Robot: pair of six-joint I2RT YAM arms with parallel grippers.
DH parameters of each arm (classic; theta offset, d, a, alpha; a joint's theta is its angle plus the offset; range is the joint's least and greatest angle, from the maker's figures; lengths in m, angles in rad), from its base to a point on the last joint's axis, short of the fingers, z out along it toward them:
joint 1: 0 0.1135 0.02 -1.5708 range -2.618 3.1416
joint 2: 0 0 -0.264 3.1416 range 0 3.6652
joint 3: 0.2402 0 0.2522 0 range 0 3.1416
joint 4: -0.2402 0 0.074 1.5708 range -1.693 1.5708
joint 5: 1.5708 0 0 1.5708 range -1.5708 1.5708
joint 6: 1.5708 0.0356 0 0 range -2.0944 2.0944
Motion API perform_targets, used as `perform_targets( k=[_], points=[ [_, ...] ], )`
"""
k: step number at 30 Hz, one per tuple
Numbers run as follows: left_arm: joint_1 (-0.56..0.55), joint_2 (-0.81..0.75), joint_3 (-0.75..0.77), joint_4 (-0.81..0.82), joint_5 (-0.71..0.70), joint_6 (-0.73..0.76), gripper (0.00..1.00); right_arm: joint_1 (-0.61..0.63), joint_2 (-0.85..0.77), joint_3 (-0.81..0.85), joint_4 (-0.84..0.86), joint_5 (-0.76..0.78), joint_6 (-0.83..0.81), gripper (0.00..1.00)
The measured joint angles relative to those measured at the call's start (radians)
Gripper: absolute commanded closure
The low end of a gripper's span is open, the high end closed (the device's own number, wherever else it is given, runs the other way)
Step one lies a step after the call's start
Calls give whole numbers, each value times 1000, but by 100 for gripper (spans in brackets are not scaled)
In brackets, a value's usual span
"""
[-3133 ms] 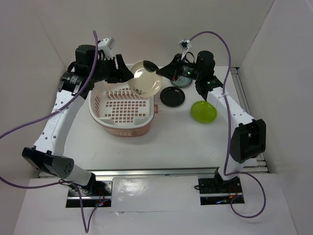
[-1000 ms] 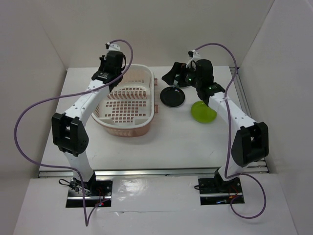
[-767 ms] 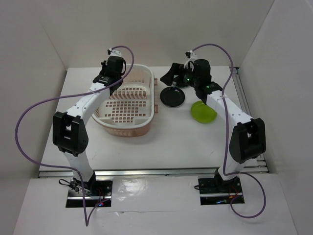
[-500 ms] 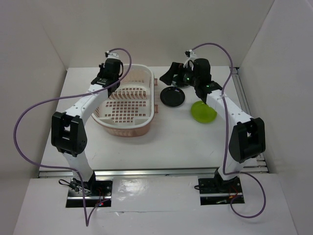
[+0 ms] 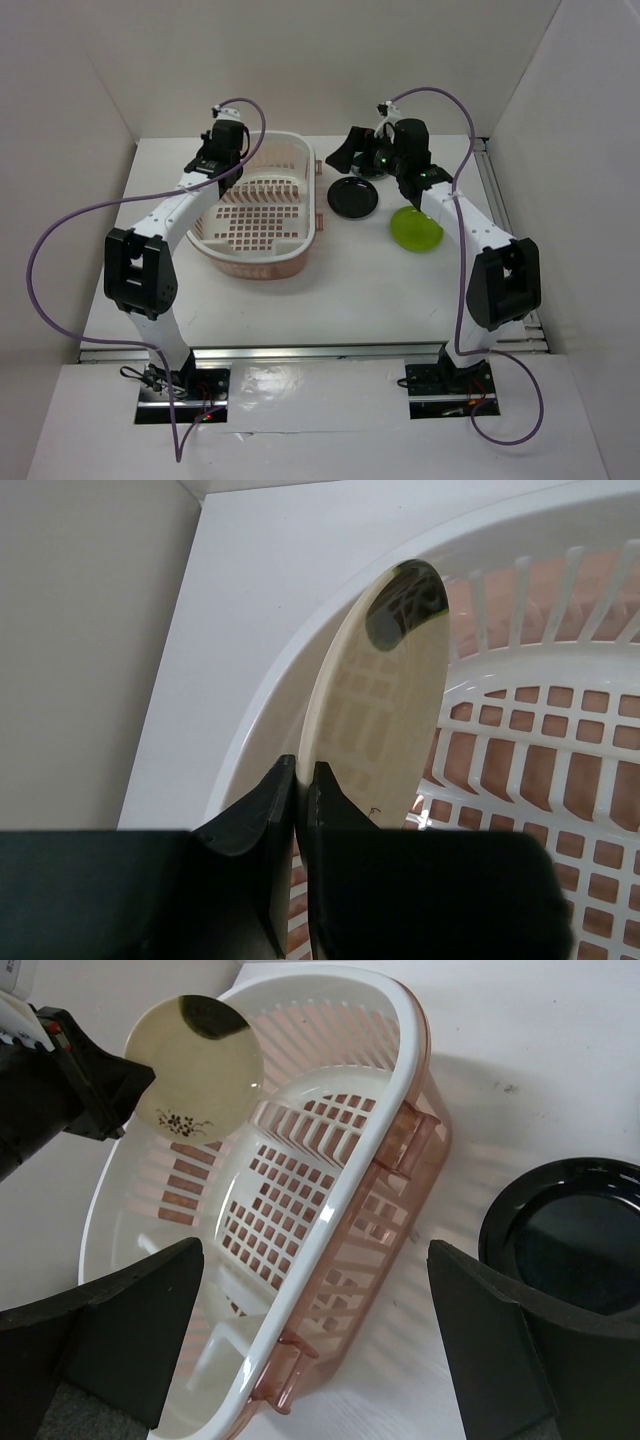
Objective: Load the plates into the dish rack
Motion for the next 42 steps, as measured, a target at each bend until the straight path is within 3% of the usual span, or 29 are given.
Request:
perform_targets(
  k=[35,39,42],
  points=[
    [10,108,7,-40,40,-76,100,0,71,57,1,-29,0,0],
    [12,126,25,-50,45,-81,94,0,71,58,2,-30,0,0],
    [14,134,30,-54,49,-100,84,0,72,58,2,-30,0,0]
  ],
)
